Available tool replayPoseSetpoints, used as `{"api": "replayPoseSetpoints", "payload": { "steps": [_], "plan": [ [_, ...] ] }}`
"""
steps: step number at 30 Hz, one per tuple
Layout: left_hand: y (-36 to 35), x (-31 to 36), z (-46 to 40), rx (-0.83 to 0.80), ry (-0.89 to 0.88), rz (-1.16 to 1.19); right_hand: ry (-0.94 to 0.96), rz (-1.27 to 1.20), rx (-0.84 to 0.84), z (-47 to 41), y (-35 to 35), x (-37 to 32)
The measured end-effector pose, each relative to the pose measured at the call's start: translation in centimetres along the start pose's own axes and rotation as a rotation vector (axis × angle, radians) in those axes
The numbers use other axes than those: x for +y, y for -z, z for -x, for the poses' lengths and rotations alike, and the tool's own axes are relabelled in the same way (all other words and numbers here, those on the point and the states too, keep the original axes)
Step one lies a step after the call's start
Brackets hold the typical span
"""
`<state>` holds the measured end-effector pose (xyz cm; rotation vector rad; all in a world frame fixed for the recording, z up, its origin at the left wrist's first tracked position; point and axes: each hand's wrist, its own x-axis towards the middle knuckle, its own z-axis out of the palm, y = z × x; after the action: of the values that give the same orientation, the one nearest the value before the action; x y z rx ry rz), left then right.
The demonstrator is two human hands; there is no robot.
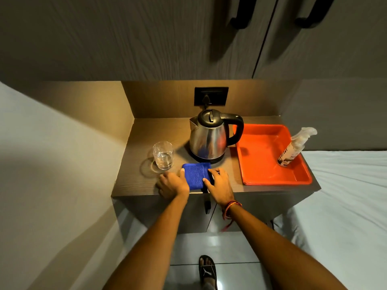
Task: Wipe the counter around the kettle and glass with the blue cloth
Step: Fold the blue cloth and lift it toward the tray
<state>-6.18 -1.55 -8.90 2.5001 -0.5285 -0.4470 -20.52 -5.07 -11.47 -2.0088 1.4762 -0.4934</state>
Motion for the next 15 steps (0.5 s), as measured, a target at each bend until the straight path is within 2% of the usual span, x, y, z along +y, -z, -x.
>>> {"api": "replayPoseSetpoints", "payload": {
  "steps": [3,5,8,12,15],
  "plan": [
    [-1.1,1.4,2.7,-0.098,-0.109,-0.076,-0.073,-0.161,-0.012,-0.7,0.8,-1.0],
    [-0.9,2.9,3.6,-0.138,-0.132,-0.007,-0.143,-0.347,-0.019,-1.1,1.8,-1.5],
    [0.1,5.5,4.9,-0.192,-0.261,0.235,-0.336,-0.745,-0.068,-1.4,4.0,-2.7],
    [0.5,10.1,8.1,-0.244,-0.468,0.577,-0.294,-1.058,0.095,-2.2,9.3,-2.5],
    [-0.2,13.5,10.1,-0.347,-0.426,0.760,-0.277,-1.162,0.076,-2.9,13.7,-0.2]
  ]
}}
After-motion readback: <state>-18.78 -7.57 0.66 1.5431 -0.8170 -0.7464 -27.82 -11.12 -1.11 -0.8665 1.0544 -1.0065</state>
